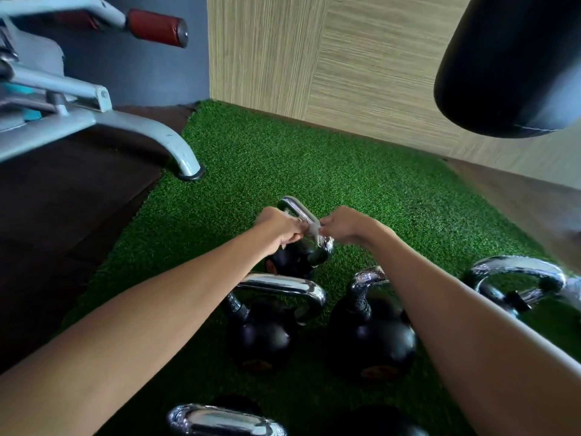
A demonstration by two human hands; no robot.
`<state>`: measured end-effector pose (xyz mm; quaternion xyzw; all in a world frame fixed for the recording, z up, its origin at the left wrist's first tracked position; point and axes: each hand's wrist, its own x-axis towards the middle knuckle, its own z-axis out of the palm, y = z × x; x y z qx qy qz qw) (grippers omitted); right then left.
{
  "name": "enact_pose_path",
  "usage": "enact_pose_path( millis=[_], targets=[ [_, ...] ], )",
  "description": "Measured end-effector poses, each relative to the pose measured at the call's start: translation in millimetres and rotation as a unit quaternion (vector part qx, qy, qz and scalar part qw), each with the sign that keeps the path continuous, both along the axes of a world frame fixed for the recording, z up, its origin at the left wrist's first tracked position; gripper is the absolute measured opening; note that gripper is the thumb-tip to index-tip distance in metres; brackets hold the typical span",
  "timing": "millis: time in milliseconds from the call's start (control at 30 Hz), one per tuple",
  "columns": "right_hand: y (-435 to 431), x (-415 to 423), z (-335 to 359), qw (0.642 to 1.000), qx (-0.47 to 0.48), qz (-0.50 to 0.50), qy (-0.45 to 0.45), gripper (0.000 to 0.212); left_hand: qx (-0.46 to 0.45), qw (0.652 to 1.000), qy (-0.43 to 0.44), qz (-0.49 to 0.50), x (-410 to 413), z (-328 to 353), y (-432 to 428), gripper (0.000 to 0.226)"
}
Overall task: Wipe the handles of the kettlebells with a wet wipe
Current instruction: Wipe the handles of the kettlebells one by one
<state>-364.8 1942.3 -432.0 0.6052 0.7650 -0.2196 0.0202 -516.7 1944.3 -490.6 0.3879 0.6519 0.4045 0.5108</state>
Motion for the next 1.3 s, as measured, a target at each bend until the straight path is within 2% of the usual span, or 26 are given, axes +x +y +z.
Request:
enact_pose_path(
  millis=[167,233,333,433,533,667,767,833,867,900,1000,1100,1133,1167,1200,1233,1300],
  targets=[
    [7,6,-3,1.000,0.014,-0.001,-0.004,0.039,0.014,0.999,-0.041,0.029,0,9,-3,0.039],
    [11,6,-2,1.000,0.011,-0.021,0.003,0.036,0.003,0.999,-0.036,-0.001,0,10,-4,0.044],
    [13,5,0,1.000,0.009,-0.017,0.012,0.039,-0.007,0.990,0.074,-0.121,12,4,-9,0.038],
    [9,4,1,1.000,0.014,-0.011,0.012,0.043,0.001,0.964,0.201,-0.172,17,9,-11,0.029],
    [14,4,-2,1.000,0.023,-0.015,0.011,0.041,0.028,0.953,0.228,-0.197,11,9,-9,0.025],
    [14,5,-3,1.000,0.025,-0.007,-0.016,0.042,0.052,0.893,0.349,-0.281,16,3,-17,0.041],
    [15,5,-4,0.999,0.027,-0.018,-0.029,0.040,0.073,0.837,0.453,-0.298,20,2,-10,0.049],
    [14,5,-4,0.999,0.025,-0.019,-0.033,0.040,0.060,0.819,0.481,-0.307,18,1,-6,0.050],
    [12,5,-5,0.999,0.027,-0.021,-0.031,0.040,0.030,0.823,0.471,-0.316,15,1,-4,0.049],
    [10,6,-6,0.999,0.034,-0.023,-0.026,0.039,-0.005,0.842,0.434,-0.321,9,3,-2,0.046],
    [7,6,-10,0.998,0.036,-0.045,-0.012,0.035,-0.086,0.925,0.234,-0.287,-17,21,0,0.036],
    [6,7,-15,0.998,0.025,-0.053,0.003,0.036,-0.076,0.960,0.131,-0.237,-40,45,-10,0.037],
    [5,8,-19,0.998,0.030,-0.045,0.008,0.049,-0.063,0.969,0.099,-0.218,-44,49,-13,0.032],
    [2,10,-19,0.998,0.051,-0.037,0.014,0.072,-0.049,0.977,0.068,-0.196,-45,51,-17,0.026],
    [-3,11,-17,0.996,0.079,-0.032,0.036,0.088,-0.035,0.983,0.038,-0.175,-44,50,-19,0.021],
    [-11,11,-11,0.991,0.093,-0.031,0.095,0.090,-0.025,0.987,0.006,-0.156,-43,49,-22,0.020],
    [-16,14,-3,0.972,0.077,-0.037,0.220,0.073,-0.019,0.989,-0.062,-0.130,-41,48,-23,0.022]
  ],
)
